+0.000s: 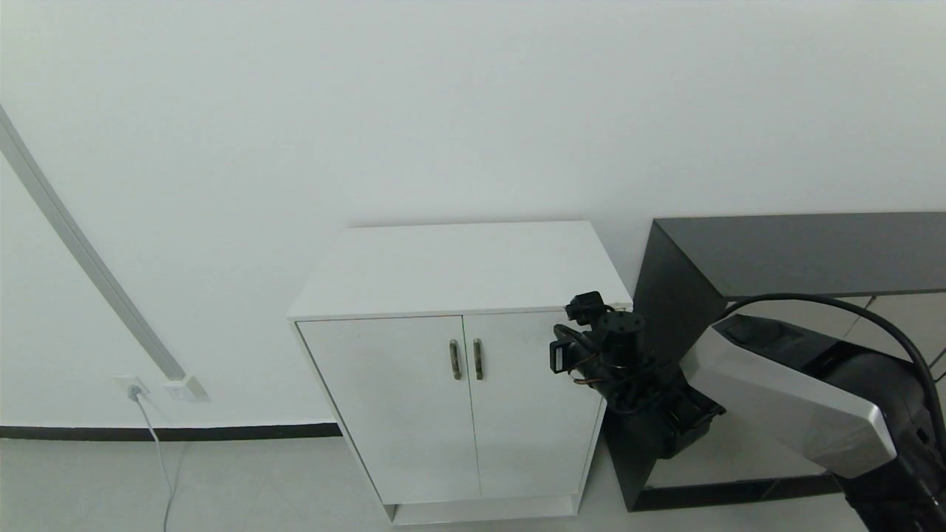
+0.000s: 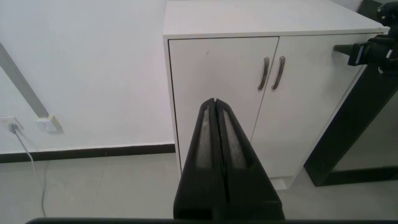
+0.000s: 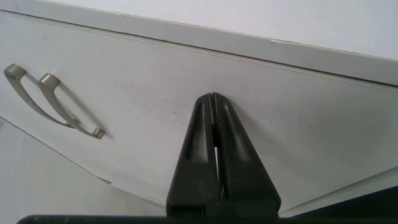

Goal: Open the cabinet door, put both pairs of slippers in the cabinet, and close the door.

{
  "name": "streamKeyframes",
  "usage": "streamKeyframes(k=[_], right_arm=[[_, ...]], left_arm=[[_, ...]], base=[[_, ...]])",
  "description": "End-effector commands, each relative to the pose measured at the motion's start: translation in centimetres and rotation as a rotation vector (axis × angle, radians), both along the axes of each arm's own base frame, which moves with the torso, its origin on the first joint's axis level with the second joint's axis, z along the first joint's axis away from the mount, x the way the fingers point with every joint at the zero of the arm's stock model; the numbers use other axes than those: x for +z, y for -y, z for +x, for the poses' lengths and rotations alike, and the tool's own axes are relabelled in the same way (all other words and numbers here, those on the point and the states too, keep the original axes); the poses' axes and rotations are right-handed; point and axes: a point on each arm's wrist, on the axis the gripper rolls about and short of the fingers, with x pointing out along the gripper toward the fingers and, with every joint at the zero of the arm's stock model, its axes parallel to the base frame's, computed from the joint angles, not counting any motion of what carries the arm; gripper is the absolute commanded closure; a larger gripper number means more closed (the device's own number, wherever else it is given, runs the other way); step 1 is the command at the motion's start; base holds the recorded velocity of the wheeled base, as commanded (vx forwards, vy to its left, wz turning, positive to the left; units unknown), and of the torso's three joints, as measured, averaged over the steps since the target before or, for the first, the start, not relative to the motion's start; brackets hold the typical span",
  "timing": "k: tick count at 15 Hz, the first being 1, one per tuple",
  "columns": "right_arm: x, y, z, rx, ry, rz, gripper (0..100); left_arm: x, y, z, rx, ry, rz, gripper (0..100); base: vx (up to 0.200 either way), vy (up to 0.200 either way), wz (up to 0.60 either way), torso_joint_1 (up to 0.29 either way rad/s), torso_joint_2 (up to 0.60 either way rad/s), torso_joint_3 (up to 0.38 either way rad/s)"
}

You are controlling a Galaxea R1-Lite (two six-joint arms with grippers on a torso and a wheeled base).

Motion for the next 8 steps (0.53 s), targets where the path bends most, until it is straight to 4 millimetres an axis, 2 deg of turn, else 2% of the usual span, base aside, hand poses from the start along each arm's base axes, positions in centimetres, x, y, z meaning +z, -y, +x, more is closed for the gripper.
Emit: streamKeyframes(k=[1,8], right_arm=[[0.0,0.09,0.05,-0.002,0.0,0.0,100],[0.04,0.52,0.32,-0.013,0.002,-0.001,100]], left_arm=[[0.0,0.0,0.01,0.001,-0.001,0.0,100],[0.0,0.0,0.01,0.001,-0.001,0.0,100]], base=[[0.0,0.0,0.0,0.0,0.0,0.0],[0.0,0.0,0.0,0.0,0.0,0.0]])
